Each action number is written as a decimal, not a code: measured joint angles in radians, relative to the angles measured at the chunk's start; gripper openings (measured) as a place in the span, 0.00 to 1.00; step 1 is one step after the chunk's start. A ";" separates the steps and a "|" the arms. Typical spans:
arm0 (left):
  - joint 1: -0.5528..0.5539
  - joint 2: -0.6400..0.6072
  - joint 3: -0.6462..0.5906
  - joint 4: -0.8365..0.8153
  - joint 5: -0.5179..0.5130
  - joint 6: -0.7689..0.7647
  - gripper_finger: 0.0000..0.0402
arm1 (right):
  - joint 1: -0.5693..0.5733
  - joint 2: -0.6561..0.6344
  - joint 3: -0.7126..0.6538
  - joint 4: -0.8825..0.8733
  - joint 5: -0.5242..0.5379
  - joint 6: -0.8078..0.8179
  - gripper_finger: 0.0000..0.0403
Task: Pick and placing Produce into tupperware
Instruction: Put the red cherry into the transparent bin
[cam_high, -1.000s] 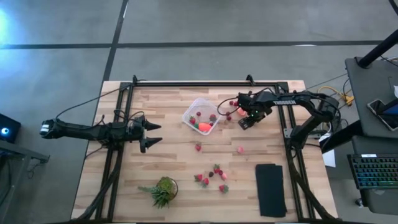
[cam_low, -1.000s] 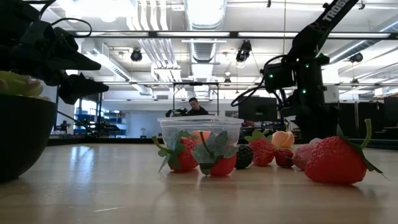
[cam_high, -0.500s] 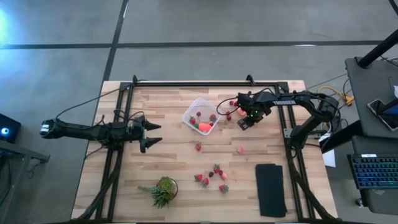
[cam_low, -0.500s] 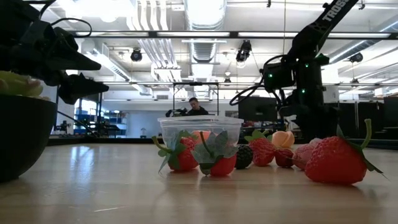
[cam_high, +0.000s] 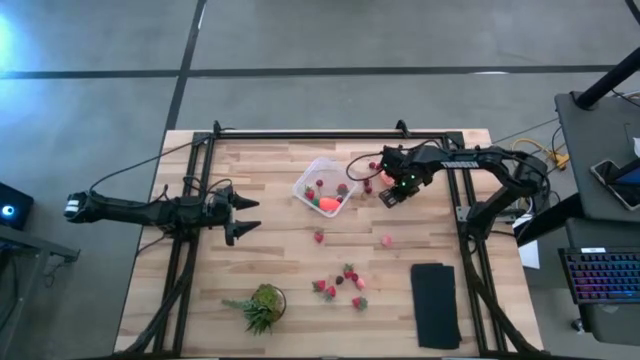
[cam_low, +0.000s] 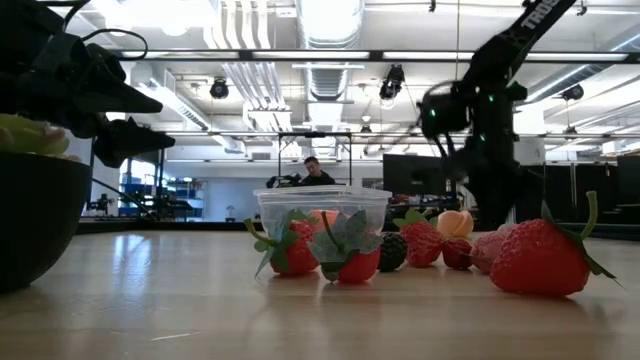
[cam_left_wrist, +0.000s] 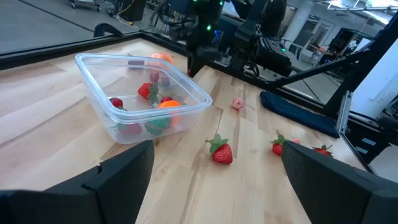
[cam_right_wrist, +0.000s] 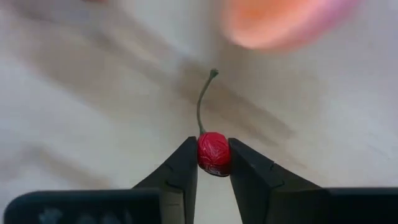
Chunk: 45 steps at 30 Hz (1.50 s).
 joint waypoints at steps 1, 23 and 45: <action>0.000 0.000 0.000 0.000 0.000 0.000 0.84 | 0.009 -0.012 0.015 0.004 -0.021 0.000 0.19; 0.000 0.000 0.000 0.000 0.000 0.000 0.84 | 0.186 0.322 0.740 -0.026 -0.161 -0.067 0.24; 0.000 0.000 0.000 0.000 0.000 0.000 0.84 | 0.032 0.471 1.016 -0.489 0.159 -0.105 0.48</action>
